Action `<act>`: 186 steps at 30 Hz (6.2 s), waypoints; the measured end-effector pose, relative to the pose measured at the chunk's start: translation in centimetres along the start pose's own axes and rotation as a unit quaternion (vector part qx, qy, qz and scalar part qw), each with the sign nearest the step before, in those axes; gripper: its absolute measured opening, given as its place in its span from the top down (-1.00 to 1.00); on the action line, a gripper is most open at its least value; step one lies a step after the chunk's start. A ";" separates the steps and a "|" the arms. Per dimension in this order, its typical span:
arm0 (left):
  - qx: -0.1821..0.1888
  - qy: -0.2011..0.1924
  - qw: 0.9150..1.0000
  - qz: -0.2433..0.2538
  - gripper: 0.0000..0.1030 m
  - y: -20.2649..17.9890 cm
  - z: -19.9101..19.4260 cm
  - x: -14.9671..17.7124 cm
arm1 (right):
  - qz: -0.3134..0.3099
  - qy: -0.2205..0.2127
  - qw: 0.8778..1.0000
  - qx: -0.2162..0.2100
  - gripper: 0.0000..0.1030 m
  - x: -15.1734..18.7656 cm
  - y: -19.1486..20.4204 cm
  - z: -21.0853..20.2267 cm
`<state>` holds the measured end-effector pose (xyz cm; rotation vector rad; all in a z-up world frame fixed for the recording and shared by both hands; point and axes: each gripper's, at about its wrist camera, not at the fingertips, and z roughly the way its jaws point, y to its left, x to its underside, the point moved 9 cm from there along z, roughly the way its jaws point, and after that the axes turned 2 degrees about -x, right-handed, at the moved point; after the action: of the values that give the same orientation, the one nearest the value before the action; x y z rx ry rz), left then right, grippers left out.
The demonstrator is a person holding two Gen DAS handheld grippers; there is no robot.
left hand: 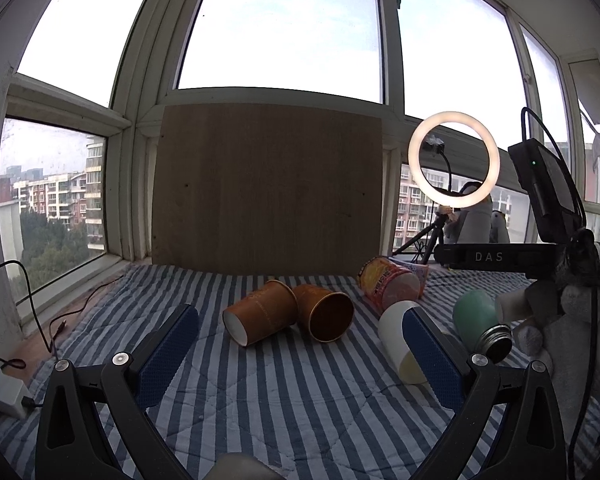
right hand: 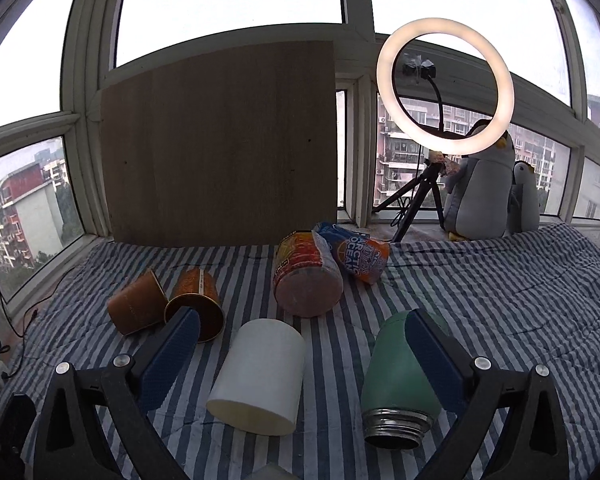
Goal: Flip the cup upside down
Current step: 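Move the right tool to the orange-labelled juice bottle and close on it, then lift the juice bottle with the right tool toward the left tool, then close the left tool on the bottle body while the right tool keeps holding it, then rotate the bottle so its base points up, held by both tools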
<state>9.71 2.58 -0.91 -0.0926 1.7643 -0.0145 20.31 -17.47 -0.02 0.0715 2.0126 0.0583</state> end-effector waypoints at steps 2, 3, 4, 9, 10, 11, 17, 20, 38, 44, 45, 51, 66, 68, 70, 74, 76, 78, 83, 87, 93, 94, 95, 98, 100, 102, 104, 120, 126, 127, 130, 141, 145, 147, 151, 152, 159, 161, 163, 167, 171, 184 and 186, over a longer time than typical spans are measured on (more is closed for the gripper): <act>-0.003 -0.004 1.000 -0.003 -1.00 0.4 0.0 -0.4 | -0.001 0.015 1.000 0.004 -0.97 -0.8 0.2 1.7; -0.005 -0.006 1.000 -0.003 -1.00 0.6 0.0 -0.5 | -0.001 0.025 1.000 0.003 -0.97 -1.1 0.3 2.6; -0.005 -0.009 1.000 -0.005 -1.00 0.8 -0.1 -0.7 | 0.003 0.039 0.999 0.001 -0.97 -1.4 0.2 3.8; -0.009 -0.016 1.000 -0.010 -1.00 1.4 -0.3 -1.3 | 0.014 0.092 0.996 0.005 -0.97 -2.3 -0.4 8.5; -0.009 -0.016 1.000 -0.013 -1.00 1.5 -0.3 -1.4 | 0.011 0.100 0.995 0.006 -0.97 -2.4 -0.4 9.2; -0.010 -0.015 1.000 -0.015 -1.00 1.6 -0.2 -1.4 | 0.007 0.112 0.994 0.004 -0.97 -2.4 -0.2 10.1; -0.008 -0.004 1.000 -0.020 -1.00 1.7 0.2 -1.3 | -0.027 0.169 0.985 0.016 -0.97 -2.1 0.7 14.5; -0.007 -0.004 1.000 -0.017 -1.00 1.6 0.3 -1.3 | -0.037 0.190 0.981 0.018 -0.97 -2.0 1.1 16.4; -0.004 0.011 1.000 -0.026 -1.00 2.0 1.1 -1.1 | -0.091 0.266 0.958 0.059 -0.79 -0.3 1.0 21.3; -0.005 0.011 1.000 -0.028 -1.00 2.0 1.2 -1.2 | -0.079 0.266 0.958 0.071 -0.58 -0.4 0.0 21.4; -0.005 0.011 1.000 -0.027 -1.00 2.0 1.3 -1.2 | -0.078 0.264 0.959 0.071 -0.58 -0.5 -0.1 21.3; -0.009 0.006 1.000 -0.022 -1.00 2.1 1.3 -1.1 | -0.067 0.230 0.968 0.077 -0.58 -2.2 0.1 19.9; -0.015 0.013 0.999 -0.031 -1.00 3.2 1.7 -1.4 | -0.064 0.167 0.984 0.010 -0.58 -3.9 2.5 4.6; -0.011 0.018 0.999 -0.034 -1.00 3.2 1.8 -1.3 | -0.060 0.164 0.985 -0.002 -0.58 -2.5 2.7 1.7; -0.012 0.019 0.999 -0.034 -1.00 3.2 1.6 -1.3 | -0.055 0.161 0.985 -0.010 -0.58 -0.9 2.5 -1.0; -0.011 0.015 1.000 -0.024 -1.00 2.7 1.0 -1.6 | -0.043 0.165 0.985 -0.018 -0.58 2.8 1.9 -5.0; -0.011 0.010 1.000 -0.015 -1.00 2.3 0.6 -1.8 | -0.035 0.167 0.985 -0.023 -0.58 4.6 1.8 -6.6; -0.009 0.007 1.000 -0.003 -1.00 1.9 0.0 -1.9 | -0.025 0.173 0.984 -0.032 -0.58 6.4 1.9 -7.7; 0.018 0.028 0.999 0.022 -1.00 0.6 -1.0 -0.3 | 0.005 0.191 0.980 -0.048 -0.58 10.3 2.1 -8.5; 0.033 0.055 0.997 0.044 -1.00 -0.3 -1.4 1.7 | 0.028 0.204 0.977 -0.058 -0.58 12.4 2.3 -8.2; 0.047 0.052 0.996 0.064 -1.00 -1.0 -2.9 2.4 | 0.031 0.200 0.976 -0.075 -0.60 13.6 3.2 -7.7; 0.048 0.050 0.995 0.069 -1.00 -1.2 -3.3 2.5 | 0.025 0.198 0.977 -0.075 -0.60 13.7 3.4 -7.7; 0.048 0.047 0.995 0.076 -1.00 -1.4 -3.6 2.5 | 0.015 0.193 0.978 -0.075 -0.60 13.7 3.6 -7.9; 0.053 0.039 0.993 0.095 -1.00 -2.1 -4.6 2.5 | 0.015 0.179 0.980 -0.090 -0.60 13.4 3.8 -8.7; 0.056 0.033 0.992 0.106 -1.00 -2.7 -5.3 2.5 | 0.024 0.162 0.982 -0.098 -0.61 13.0 3.3 -9.5; 0.065 0.032 0.990 0.118 -1.00 -3.5 -5.8 2.6 | 0.030 0.145 0.984 -0.104 -0.68 12.6 2.6 -10.6; 0.081 0.039 0.987 0.133 -1.00 -4.7 -6.4 3.0 | 0.033 0.131 0.985 -0.105 -0.68 12.4 1.7 -11.7; 0.164 0.076 0.948 0.261 -1.00 -15.0 -9.9 8.3 | 0.005 0.066 0.989 -0.129 -0.55 15.0 -3.7 -15.8; 0.168 0.090 0.944 0.271 -1.00 -16.8 -9.4 8.8 | -0.006 0.062 0.990 -0.130 -0.44 15.6 -3.6 -15.4; 0.168 0.090 0.943 0.272 -1.00 -16.8 -9.3 8.9 | -0.006 0.062 0.989 -0.133 -0.44 15.7 -3.6 -15.3; 0.172 0.097 0.942 0.272 -0.96 -16.9 -9.0 9.1 | -0.012 0.067 0.988 -0.139 -0.35 15.9 -3.2 -14.9; 0.195 0.133 0.938 0.254 -0.44 -16.6 -7.7 9.8 | -0.025 0.100 0.977 -0.188 -0.03 15.8 -1.8 -12.3; 0.209 0.148 0.935 0.245 -0.23 -16.4 -7.3 10.1 | -0.015 0.114 0.973 -0.201 0.11 15.8 -1.7 -11.5; 0.212 0.156 0.934 0.241 -0.14 -16.3 -7.1 10.3 | -0.015 0.120 0.971 -0.205 0.19 15.9 -1.5 -11.1; 0.217 0.164 0.933 0.234 -0.13 -16.2 -6.6 10.4 | -0.017 0.126 0.968 -0.214 0.25 16.0 -0.9 -10.9; 0.219 0.167 0.933 0.233 -0.13 -16.3 -6.5 10.5 | -0.019 0.125 0.969 -0.212 0.25 16.0 -0.9 -10.9; 0.224 0.176 0.930 0.234 -0.07 -16.6 -5.9 10.8 | -0.029 0.126 0.969 -0.212 0.25 16.2 -0.6 -10.7; 0.226 0.180 0.929 0.230 -0.01 -16.6 -5.6 10.9 | -0.029 0.125 0.968 -0.215 0.26 16.0 -0.4 -10.7; 0.230 0.184 0.929 0.224 -0.01 -16.5 -5.4 10.8 | -0.031 0.125 0.968 -0.216 0.30 16.0 -0.3 -10.6; 0.233 0.188 0.929 0.219 -0.01 -16.5 -5.2 10.7 | -0.028 0.125 0.968 -0.216 0.32 15.9 -0.3 -10.5; 0.233 0.187 0.929 0.217 -0.01 -16.5 -5.4 10.5 | -0.017 0.125 0.967 -0.221 0.32 15.7 -0.3 -10.5; 0.265 0.219 0.923 0.173 -0.01 -14.8 -8.6 8.4 | 0.005 0.151 0.962 -0.229 0.32 14.9 1.0 -13.7; 0.267 0.228 0.921 0.168 -0.01 -14.4 -9.1 8.4 | 0.007 0.163 0.960 -0.227 0.32 15.0 1.5 -14.2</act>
<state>-0.08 -12.72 -6.51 0.6591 2.1565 -0.2863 1.08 -14.98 -7.33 -0.2323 2.2762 0.5710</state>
